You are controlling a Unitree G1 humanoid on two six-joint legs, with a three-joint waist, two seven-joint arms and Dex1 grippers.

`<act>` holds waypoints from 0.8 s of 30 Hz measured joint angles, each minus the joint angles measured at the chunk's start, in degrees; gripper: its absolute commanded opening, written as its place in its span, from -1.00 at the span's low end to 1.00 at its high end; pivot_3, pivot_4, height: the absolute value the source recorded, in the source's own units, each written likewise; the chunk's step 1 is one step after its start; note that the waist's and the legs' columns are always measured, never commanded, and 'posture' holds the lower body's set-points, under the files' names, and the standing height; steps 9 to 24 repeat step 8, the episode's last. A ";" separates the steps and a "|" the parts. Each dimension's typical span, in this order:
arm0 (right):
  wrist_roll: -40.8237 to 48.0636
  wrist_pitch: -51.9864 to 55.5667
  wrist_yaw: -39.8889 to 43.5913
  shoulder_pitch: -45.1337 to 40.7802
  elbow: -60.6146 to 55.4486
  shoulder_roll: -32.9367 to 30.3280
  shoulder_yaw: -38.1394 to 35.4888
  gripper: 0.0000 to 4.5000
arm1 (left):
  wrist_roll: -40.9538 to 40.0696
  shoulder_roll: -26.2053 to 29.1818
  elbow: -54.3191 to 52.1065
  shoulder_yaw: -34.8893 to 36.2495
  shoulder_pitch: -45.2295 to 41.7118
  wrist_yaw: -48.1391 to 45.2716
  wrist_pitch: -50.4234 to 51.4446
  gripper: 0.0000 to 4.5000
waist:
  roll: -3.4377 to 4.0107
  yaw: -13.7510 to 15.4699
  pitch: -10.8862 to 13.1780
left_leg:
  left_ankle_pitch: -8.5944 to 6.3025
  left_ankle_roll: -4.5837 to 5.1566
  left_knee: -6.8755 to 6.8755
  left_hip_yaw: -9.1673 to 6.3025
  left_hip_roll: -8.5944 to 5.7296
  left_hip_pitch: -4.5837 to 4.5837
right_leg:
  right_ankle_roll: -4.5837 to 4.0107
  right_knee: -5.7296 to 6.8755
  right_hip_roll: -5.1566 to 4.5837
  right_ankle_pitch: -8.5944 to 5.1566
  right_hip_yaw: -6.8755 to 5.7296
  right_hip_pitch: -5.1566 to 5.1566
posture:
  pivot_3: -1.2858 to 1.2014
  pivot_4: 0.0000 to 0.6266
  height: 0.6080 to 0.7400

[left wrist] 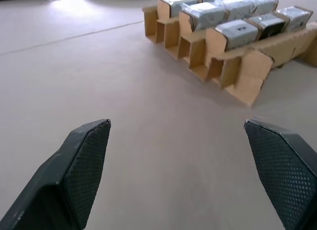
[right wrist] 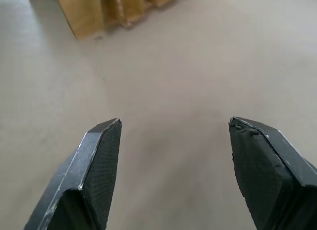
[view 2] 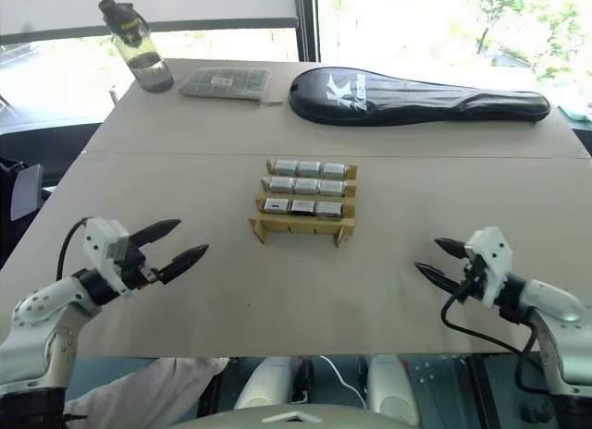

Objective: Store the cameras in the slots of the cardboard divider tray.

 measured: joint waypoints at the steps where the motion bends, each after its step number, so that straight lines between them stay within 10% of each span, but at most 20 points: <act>1: 0.00 -1.45 0.47 0.35 0.95 0.08 -0.16 0.51 | 0.34 -0.09 -0.47 -0.03 0.58 0.41 0.00 1.00 | 0.00 -0.01 0.00 | 0.00 0.00 0.00 0.00 0.00 0.02 | 0.00 0.01 0.00 0.00 0.02 0.00 | 0.03 -0.52 1.00; 24: 0.31 -10.91 2.77 -2.19 8.92 0.57 -0.74 0.51 | 1.43 -0.45 -2.98 -0.17 2.61 1.67 -1.18 1.00 | 0.02 0.01 -0.02 | 0.01 0.00 0.00 0.00 0.00 -0.01 | -0.04 0.02 -0.02 0.03 0.06 -0.01 | 0.03 -0.52 1.00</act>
